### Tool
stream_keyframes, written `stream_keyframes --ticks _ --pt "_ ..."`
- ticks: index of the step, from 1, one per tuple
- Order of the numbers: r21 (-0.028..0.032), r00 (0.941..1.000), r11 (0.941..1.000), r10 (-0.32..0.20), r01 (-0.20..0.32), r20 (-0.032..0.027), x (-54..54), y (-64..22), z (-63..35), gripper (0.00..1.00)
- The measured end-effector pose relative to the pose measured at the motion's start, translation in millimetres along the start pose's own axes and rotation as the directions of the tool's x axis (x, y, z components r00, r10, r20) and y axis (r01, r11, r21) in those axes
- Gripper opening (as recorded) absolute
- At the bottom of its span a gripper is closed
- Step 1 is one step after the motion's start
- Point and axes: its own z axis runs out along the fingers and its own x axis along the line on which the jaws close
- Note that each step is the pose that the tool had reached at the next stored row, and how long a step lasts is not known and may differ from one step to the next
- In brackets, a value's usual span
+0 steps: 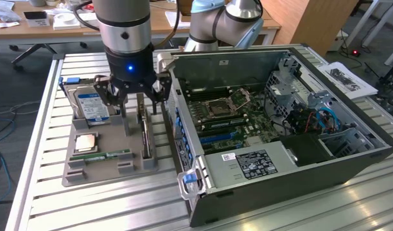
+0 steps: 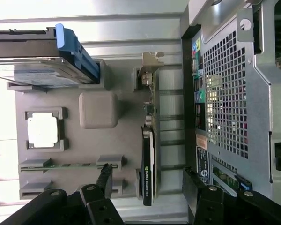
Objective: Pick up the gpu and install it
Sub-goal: 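Pick up the gpu and move the gpu toward the slot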
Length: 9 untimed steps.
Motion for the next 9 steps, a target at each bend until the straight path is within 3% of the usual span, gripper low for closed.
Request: stream_keyframes --ticks 9 --pt "0.0001 1.0000 1.0000 0.000 0.000 0.0000 0.2 -0.3 7.3 0.71"
